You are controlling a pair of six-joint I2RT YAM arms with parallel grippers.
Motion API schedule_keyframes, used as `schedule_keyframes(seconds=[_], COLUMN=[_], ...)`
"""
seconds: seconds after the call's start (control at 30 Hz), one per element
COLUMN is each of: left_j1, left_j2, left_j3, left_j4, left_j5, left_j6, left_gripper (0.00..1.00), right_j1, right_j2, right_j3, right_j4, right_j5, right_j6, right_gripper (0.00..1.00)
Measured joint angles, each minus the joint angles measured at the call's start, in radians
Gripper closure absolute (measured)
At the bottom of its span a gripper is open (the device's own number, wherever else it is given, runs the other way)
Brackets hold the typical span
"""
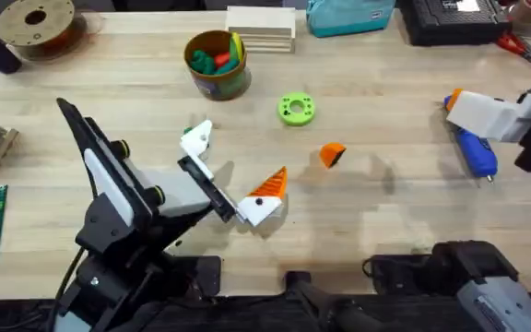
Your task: Pick up the gripper from the table and insert it into the empty holder that is missing its gripper. Then pick up a screw, insert it into the mounting hole, and use the screwdriver to tighten it. Finally, clean up the table by picking up the vegetable and placing it into the bucket.
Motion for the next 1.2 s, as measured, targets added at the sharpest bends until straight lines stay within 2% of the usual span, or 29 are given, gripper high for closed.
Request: schedule_keyframes(seconds=[0.63,0.87,1.0,1.2], left_j1=[0.0,0.0,0.0,0.0], left_j2=[0.0,0.0,0.0,0.0], left_j3=[0.0,0.0,0.0,0.0], left_j4=[0.0,0.0,0.0,0.0], left_j5=[0.0,-0.005,-0.007,-0.008], left_j6=[-0.002,-0.003,-0.003,-0.003], left_gripper=[0.014,0.014,0.014,0.014], right_j1=[0.0,0.005,0.077,0.289], right_j2=[0.0,0.044,0.191,0.419], right_j3=[0.0,0.007,0.008,0.008], right_j4=[0.002,-0.072,-0.111,-0.107], right_j5=[-0.017,-0.176,-0.234,-0.225], right_j6=[0.02,-0.01,-0.032,-0.051], right_gripper=[0.052,0.051,0.05,0.05])
